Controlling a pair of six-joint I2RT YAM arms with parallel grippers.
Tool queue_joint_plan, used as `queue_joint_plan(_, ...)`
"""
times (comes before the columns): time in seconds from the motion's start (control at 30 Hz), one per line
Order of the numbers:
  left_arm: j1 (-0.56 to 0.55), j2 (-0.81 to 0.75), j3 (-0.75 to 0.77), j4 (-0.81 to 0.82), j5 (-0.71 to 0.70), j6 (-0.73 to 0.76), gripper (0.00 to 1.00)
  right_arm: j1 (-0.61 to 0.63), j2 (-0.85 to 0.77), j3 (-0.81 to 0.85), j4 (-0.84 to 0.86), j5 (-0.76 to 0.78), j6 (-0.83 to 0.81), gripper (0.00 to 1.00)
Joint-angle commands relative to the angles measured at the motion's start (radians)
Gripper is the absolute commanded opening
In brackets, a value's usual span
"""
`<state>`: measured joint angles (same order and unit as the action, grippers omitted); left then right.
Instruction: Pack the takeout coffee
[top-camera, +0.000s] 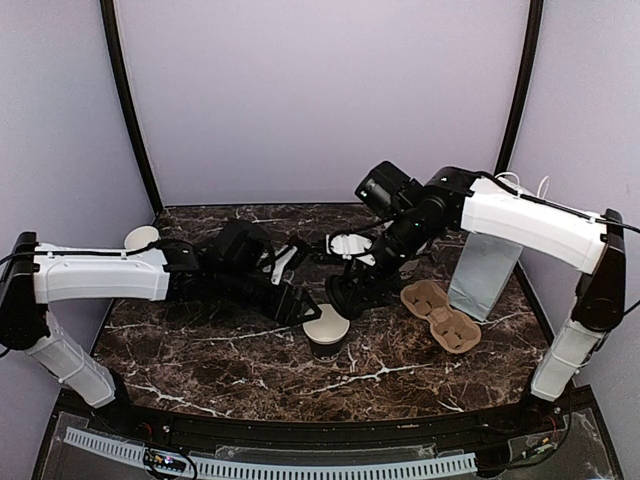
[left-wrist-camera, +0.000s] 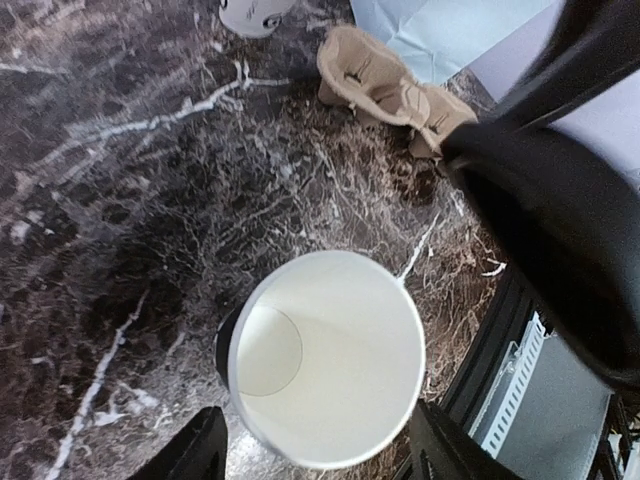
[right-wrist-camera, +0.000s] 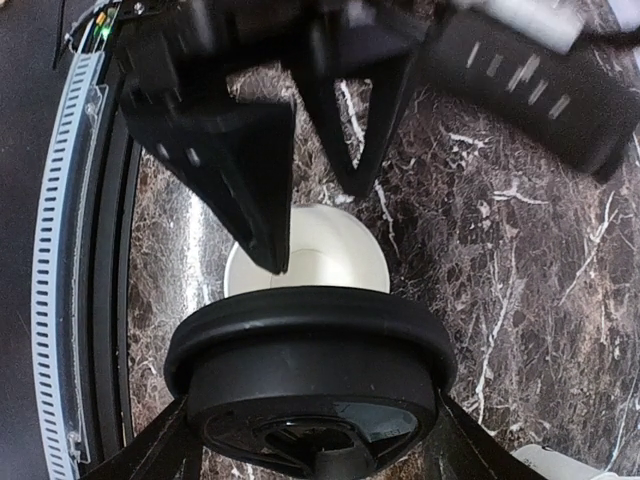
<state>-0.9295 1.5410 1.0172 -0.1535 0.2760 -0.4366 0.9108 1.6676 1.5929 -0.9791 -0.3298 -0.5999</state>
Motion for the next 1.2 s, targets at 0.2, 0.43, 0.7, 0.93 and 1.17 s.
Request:
queue_joint_plan(0.2,0.031,-0.309,-0.113,-0.111,-0.22,-0.048,0.64,0.054,0.21,0.247,-0.161,0.129,0.01,0.7)
queue_joint_plan(0.43,0.05,-0.361,-0.275,-0.009,-0.235,-0.149,0.64,0.089,0.245,0.266,-0.171,0.164,0.005,0.74)
queue_joint_plan(0.7,0.051,-0.347,-0.381,0.122,-0.214,-0.24,0.63,0.107,0.273,0.268,-0.178,0.176,0.022,0.77)
queue_joint_plan(0.93,0.051,-0.263,-0.399,0.224,-0.153,-0.273,0.61,0.118,0.296,0.273,-0.17,0.196,0.026,0.78)
queue_joint_plan(1.17,0.052,-0.196,-0.419,0.312,-0.14,-0.284,0.6,0.119,0.321,0.295,-0.171,0.189,0.028,0.78)
